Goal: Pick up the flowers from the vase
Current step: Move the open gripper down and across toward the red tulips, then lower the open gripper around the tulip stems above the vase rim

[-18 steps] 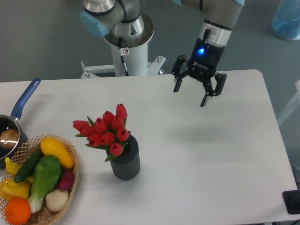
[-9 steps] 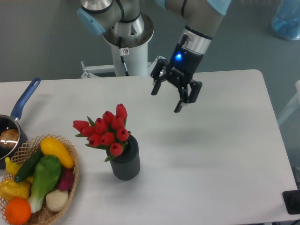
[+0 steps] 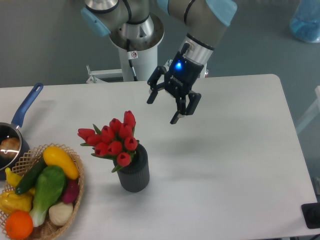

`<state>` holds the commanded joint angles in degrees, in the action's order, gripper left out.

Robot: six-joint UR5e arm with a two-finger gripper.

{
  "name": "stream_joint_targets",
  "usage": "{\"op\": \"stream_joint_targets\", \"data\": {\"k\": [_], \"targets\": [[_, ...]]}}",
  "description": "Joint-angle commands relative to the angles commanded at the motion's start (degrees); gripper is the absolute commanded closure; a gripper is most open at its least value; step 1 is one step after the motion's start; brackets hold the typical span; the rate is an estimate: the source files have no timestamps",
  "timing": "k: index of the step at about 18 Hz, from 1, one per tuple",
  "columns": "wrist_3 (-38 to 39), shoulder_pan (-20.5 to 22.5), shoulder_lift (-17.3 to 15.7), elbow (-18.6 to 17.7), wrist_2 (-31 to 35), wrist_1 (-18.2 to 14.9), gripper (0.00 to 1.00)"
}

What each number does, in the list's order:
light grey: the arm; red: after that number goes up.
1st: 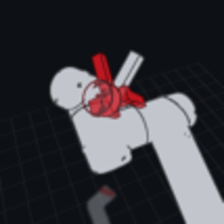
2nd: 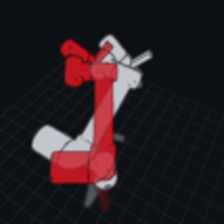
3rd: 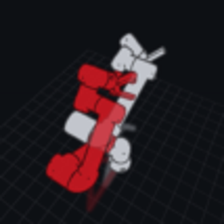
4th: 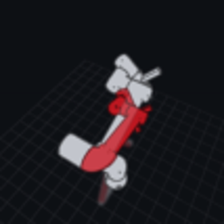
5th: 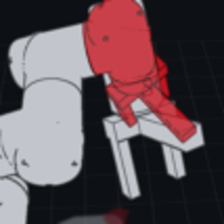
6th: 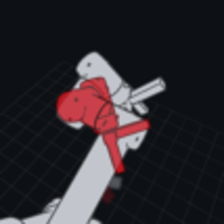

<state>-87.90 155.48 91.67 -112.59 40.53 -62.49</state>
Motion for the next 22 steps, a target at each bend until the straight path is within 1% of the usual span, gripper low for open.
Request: {"op": "stream_joint_targets", "data": {"k": [2,5,7,12,16,19,22], "targets": [[0.2,-0.4,1.6,0.0,-0.6,0.5,0.00],[0.8,-1.1,2.0,0.1,-2.5,0.4,0.00],[1.1,-1.3,3.3,0.4,-3.3,0.5,0.00],[2.3,-1.7,3.6,0.7,-4.1,0.8,0.00],[4.2,-2.1,5.0,0.8,-4.6,4.1,0.00],[4.2,-2.4,6.4,1.2,-4.5,6.7,0.00],[4.3,-4.0,7.6,1.8,-4.5,8.5,0.00]]}}
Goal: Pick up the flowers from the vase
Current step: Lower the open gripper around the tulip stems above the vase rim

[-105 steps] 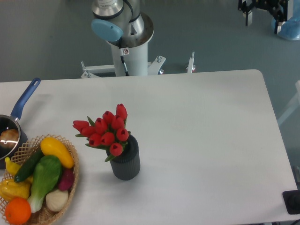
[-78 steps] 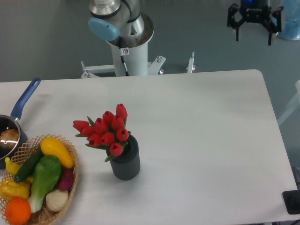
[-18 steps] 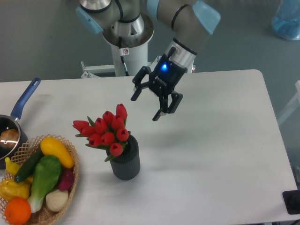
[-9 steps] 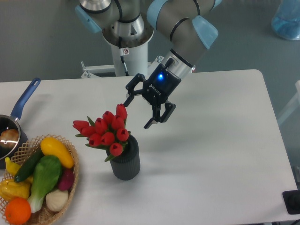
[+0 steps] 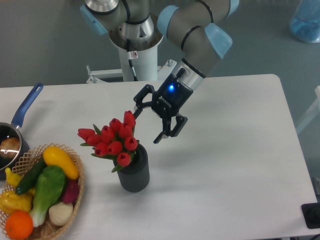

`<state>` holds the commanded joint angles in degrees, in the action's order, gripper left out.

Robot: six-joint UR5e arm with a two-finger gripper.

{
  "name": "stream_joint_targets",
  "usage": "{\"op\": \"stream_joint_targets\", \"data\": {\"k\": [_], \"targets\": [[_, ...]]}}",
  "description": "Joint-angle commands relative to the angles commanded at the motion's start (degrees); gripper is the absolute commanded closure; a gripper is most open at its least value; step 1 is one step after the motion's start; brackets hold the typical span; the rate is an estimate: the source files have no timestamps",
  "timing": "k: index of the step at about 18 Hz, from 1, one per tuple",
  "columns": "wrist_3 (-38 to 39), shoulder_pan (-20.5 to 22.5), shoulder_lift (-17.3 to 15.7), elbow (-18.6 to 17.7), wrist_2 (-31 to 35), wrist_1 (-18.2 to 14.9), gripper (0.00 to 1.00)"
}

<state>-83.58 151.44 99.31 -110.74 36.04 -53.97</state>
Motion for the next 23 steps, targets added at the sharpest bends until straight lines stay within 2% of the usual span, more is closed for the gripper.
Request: {"op": "stream_joint_targets", "data": {"k": [4,7,23], "targets": [[-0.2,-1.1,2.9,0.4,0.0,3.3,0.00],[1.0,-0.9,1.5,-0.2,0.0,2.9,0.00],[1.4,-3.5,2.0,0.3,-1.8,3.5,0.00]]}}
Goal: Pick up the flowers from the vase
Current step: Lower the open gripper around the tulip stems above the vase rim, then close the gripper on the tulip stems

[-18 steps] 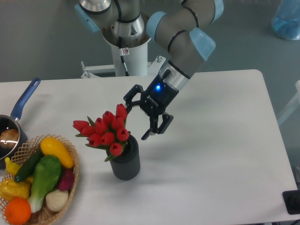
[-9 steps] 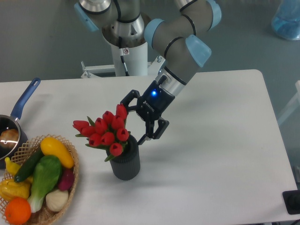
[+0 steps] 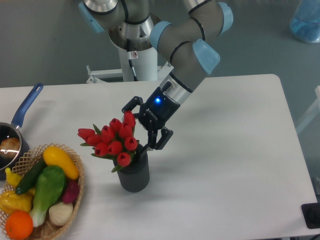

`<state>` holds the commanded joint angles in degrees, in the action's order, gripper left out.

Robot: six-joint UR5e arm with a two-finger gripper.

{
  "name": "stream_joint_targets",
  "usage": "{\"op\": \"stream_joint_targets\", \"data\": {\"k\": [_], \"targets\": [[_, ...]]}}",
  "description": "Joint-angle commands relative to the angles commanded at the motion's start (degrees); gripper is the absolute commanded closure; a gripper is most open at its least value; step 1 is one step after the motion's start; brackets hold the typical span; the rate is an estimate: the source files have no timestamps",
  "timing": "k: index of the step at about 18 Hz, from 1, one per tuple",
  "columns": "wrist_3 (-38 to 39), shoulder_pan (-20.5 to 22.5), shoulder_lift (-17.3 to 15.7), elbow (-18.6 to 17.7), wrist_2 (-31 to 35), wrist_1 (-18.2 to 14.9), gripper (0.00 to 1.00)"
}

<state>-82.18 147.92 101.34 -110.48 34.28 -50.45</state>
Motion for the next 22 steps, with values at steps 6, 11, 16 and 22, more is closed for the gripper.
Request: {"op": "stream_joint_targets", "data": {"k": [6,11,16,22], "targets": [[0.0,-0.4,0.8,0.2,-0.4,0.1,0.00],[0.0,-1.0,1.6,0.3,-0.4,1.3,0.00],[0.0,-1.3,1.7,0.3,-0.4,1.6,0.00],[0.0,-1.3,1.6,0.6,-0.4,1.7,0.04]]}}
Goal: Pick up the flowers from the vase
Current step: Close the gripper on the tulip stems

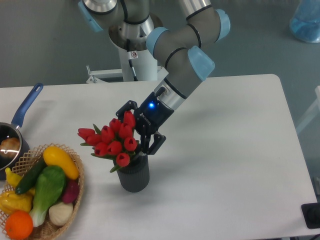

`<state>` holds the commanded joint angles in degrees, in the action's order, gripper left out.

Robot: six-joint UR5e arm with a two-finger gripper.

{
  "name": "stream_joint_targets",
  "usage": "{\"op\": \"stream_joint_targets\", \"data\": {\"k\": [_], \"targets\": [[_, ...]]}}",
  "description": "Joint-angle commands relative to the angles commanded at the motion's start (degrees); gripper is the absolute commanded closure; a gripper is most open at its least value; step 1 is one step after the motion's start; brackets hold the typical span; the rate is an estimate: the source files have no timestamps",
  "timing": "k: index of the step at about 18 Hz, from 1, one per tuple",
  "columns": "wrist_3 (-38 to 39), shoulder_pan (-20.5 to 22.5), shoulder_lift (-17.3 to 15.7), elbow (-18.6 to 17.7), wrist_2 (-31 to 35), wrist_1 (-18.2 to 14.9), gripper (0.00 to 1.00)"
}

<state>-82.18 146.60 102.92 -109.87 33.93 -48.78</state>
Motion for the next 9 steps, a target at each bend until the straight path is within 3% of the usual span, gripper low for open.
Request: {"op": "stream_joint_targets", "data": {"k": [4,9], "targets": [[0.0,0.0,0.1,0.2,0.0,0.0,0.28],[0.0,0.0,0.2,0.7,0.1,-0.1,0.49]]}}
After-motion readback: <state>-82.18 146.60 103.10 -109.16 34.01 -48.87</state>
